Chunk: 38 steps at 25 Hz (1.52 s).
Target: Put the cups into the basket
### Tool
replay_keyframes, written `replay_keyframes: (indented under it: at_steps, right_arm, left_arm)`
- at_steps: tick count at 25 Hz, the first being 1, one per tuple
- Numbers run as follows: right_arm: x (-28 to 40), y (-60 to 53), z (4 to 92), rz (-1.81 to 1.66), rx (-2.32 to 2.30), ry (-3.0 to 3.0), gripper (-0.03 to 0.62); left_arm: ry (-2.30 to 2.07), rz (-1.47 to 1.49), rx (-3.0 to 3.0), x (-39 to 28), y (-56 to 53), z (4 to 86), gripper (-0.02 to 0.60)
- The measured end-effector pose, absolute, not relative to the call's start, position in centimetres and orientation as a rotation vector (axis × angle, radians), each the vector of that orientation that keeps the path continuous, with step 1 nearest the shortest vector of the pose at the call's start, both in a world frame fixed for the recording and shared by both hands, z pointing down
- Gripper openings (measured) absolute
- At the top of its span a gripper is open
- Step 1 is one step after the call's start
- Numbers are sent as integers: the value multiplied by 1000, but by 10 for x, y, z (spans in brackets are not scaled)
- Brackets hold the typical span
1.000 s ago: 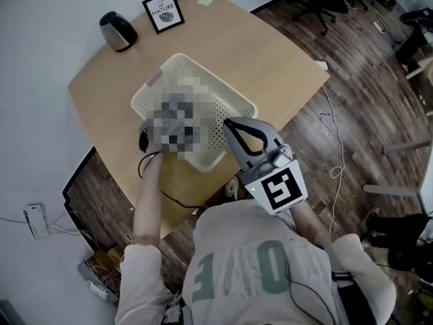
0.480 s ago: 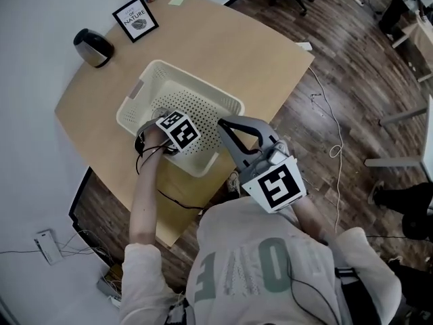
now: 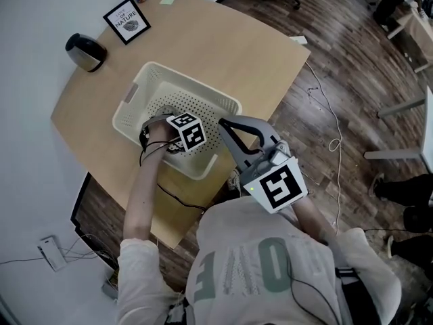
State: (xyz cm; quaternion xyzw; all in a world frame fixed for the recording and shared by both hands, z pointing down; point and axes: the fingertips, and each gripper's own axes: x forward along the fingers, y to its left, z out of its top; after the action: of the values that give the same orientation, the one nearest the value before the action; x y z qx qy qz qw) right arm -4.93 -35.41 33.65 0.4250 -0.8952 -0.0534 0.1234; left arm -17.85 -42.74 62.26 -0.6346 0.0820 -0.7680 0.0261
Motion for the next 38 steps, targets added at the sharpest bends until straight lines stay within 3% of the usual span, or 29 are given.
replay_keyframes:
  at_steps: [6, 8, 11, 22, 23, 26, 33, 38]
  right_arm:
    - [-52, -354, 337, -149, 1230, -2629, -2]
    - [-53, -353, 338, -152, 1219, -2633, -2]
    - [-56, -352, 337, -159, 1201, -2647, -2]
    - [-64, -341, 321, -218, 1117, -2741, -2]
    - [-67, -341, 319, -227, 1105, -2747, -2]
    - [-74, -337, 314, -251, 1077, -2765, -2]
    - [-87, -328, 301, -276, 1060, -2821, -2]
    - [-90, -319, 295, -211, 1118, -2882, -2]
  left_arm:
    - [347, -2310, -2018, -168, -436, 616, 110]
    - [368, -2318, -2044, -169, -434, 615, 170]
    - [425, -2310, -2054, -173, -434, 612, 196]
    - [745, -2017, -2170, -159, -431, 526, 193]
    - [820, -1947, -2206, -157, -432, 512, 176]
    - [1124, -1680, -2277, -161, -437, 459, 9]
    - [1792, -537, -2347, -172, -406, 322, 8]
    - [1961, -25, -2278, -171, -351, 289, 8]
